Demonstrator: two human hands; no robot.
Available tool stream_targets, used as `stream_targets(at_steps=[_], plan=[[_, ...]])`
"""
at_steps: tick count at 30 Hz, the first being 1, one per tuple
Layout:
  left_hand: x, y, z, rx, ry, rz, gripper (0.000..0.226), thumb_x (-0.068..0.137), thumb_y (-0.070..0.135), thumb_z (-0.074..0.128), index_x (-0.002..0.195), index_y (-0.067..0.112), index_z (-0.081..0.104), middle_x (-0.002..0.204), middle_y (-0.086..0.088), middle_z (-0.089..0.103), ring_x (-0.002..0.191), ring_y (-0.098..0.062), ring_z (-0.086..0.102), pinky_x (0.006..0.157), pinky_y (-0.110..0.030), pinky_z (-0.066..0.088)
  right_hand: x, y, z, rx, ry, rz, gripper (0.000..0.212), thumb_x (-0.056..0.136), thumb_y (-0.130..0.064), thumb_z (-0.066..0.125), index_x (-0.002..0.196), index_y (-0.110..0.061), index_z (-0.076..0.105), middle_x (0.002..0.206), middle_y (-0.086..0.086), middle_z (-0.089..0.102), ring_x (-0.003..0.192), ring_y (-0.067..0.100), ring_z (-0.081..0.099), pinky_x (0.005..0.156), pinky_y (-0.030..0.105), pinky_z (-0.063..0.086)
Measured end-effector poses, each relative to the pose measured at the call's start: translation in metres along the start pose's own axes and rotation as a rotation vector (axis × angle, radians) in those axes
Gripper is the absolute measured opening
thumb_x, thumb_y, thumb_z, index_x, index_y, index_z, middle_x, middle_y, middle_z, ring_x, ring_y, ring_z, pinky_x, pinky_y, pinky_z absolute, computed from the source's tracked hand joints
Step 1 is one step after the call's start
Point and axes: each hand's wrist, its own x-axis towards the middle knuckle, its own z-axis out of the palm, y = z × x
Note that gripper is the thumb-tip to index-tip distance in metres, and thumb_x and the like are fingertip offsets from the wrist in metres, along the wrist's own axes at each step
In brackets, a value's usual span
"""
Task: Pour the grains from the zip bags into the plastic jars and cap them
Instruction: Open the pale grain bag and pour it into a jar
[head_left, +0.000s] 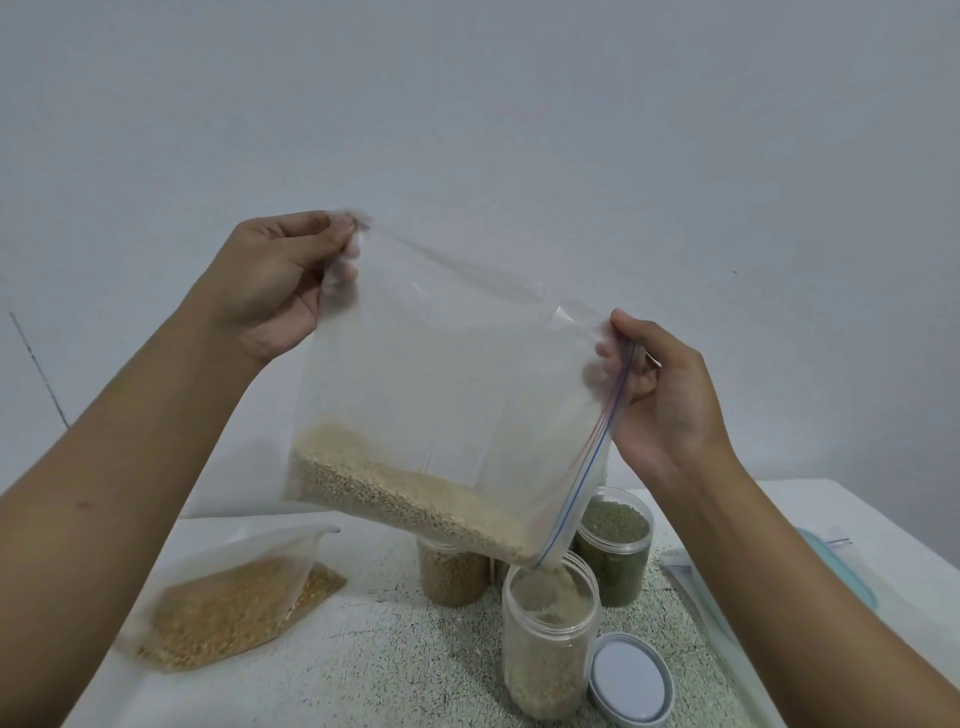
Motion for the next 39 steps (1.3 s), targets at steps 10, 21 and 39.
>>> stream_targets(at_steps=[10,21,39], plan=[[0.003,0.006,-0.004,0.001,0.004,0.016,0.030,0.096,0.009,0.061,0.077,0.016,0.082,0.071,0.005,0.062,0.064,-0.007,0.052,0.067,-0.013,0.048,0.001,0.003,0.008,0.029,-0.015,0.002,0.018,0.090,-0.006,0.066,0.072,-0.009,0.069,0.072,0.003,0.062,0.061,0.012,0.057,0.055,0.022,0.047],[-0.002,0.004,-0.006,0.013,0.000,0.004,0.022,0.089,0.014,0.064,0.076,0.016,0.082,0.071,0.006,0.063,0.064,-0.006,0.051,0.066,-0.012,0.047,-0.005,0.005,0.004,0.023,-0.018,0.024,0.013,0.090,-0.008,0.066,0.077,-0.007,0.065,0.070,0.002,0.058,0.060,0.012,0.054,0.054,0.022,0.046],[-0.004,-0.005,0.007,-0.017,-0.020,-0.030,0.024,0.092,0.013,0.064,0.078,0.016,0.082,0.071,0.004,0.062,0.062,-0.006,0.054,0.065,-0.013,0.048,-0.008,-0.002,-0.011,0.023,0.011,-0.006,0.014,0.094,-0.007,0.063,0.080,-0.007,0.065,0.070,0.001,0.060,0.060,0.010,0.055,0.054,0.020,0.047]])
